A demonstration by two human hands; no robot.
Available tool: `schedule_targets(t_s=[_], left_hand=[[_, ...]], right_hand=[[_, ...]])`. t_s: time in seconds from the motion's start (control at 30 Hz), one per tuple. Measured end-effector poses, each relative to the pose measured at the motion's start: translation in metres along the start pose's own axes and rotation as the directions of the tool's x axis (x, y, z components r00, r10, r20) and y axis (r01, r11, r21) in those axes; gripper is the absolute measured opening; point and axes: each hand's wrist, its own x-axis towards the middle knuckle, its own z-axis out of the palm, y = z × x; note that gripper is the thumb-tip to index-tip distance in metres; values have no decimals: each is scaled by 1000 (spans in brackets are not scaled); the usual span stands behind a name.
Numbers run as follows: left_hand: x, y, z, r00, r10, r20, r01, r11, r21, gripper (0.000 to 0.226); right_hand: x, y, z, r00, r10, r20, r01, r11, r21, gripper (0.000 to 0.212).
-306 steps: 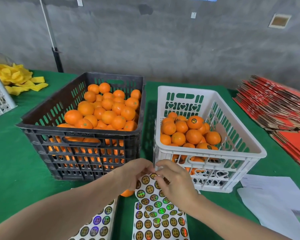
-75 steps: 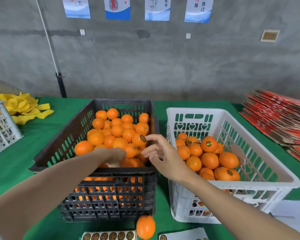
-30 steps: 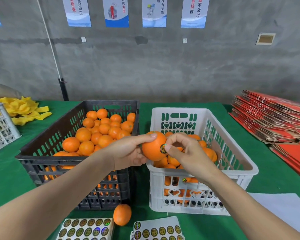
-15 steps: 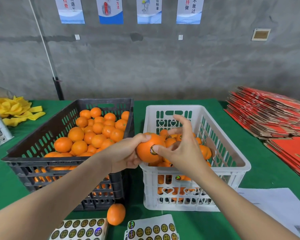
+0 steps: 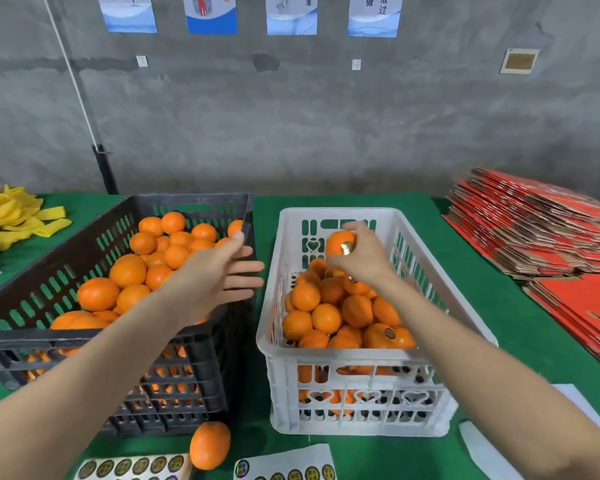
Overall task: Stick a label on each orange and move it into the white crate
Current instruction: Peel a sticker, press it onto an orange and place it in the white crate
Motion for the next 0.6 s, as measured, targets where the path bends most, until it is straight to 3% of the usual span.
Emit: schedule_targets(t_s=[0.1, 0.17, 0.33, 0.43, 0.5, 0.6], left_hand=[[-4, -2, -23, 999, -4, -54, 1, 999, -51, 40], [-5, -5, -33, 997, 11, -71, -15, 999, -47, 33], [-2, -9, -47, 996, 1, -92, -5, 999, -48, 29], [0, -11, -48, 996, -8, -84, 5, 999, -36, 27], [0, -13, -43, 997, -6, -72, 4, 1000, -23, 25], [-4, -14, -32, 998, 33, -55, -32, 999, 10, 22]], right_hand=[[48, 56, -5, 974, 202, -105, -221, 951, -215, 51], [64, 89, 0, 958, 268, -103, -287, 882, -374, 47], [75, 124, 15, 924, 359, 131, -208, 761, -615, 43], [64, 106, 14, 901, 407, 148, -254, 773, -582, 57], [49, 75, 12, 934, 317, 164, -187, 826, -532, 58], [5, 16, 8, 994, -107, 15, 108, 965, -240, 41]])
